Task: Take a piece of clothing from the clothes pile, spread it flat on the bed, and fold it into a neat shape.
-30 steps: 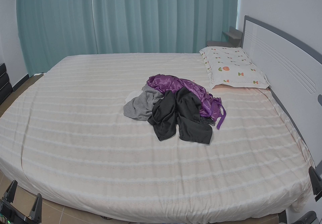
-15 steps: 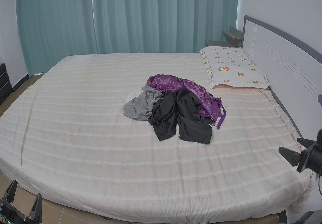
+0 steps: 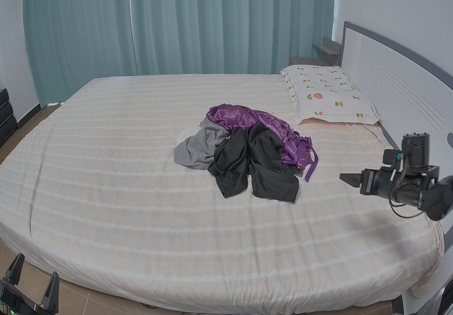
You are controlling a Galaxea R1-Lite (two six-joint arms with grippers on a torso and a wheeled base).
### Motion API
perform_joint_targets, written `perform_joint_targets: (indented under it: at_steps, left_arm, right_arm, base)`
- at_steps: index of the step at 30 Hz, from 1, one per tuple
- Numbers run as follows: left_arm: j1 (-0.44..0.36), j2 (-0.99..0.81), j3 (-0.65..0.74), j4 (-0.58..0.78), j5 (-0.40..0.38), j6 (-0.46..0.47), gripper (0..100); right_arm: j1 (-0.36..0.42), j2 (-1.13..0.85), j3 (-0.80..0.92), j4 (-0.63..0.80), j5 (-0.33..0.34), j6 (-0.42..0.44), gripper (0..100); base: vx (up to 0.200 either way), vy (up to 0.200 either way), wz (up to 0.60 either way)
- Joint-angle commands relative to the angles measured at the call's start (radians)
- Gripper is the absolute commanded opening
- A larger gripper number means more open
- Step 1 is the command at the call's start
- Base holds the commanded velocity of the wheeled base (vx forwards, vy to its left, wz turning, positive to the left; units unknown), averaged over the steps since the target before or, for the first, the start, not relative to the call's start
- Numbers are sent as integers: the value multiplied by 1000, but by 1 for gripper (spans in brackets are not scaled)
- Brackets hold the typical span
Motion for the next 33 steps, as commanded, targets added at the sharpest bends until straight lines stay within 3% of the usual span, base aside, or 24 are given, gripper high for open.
perform_joint_targets:
  at_steps: [1, 14, 33]
  left_arm:
    - [0, -16, 18, 0, 0, -2, 100]
    - [0, -16, 18, 0, 0, 0, 100]
    - [0, -18, 18, 0, 0, 0, 100]
  right_arm:
    - [14, 548, -402, -90, -67, 195, 100]
    - [83, 839, -683, -78, -67, 262, 100]
    - [161, 969, -908, -53, -56, 280, 100]
  base:
    - [0, 0, 0]
    - [0, 0, 0]
    - [0, 0, 0]
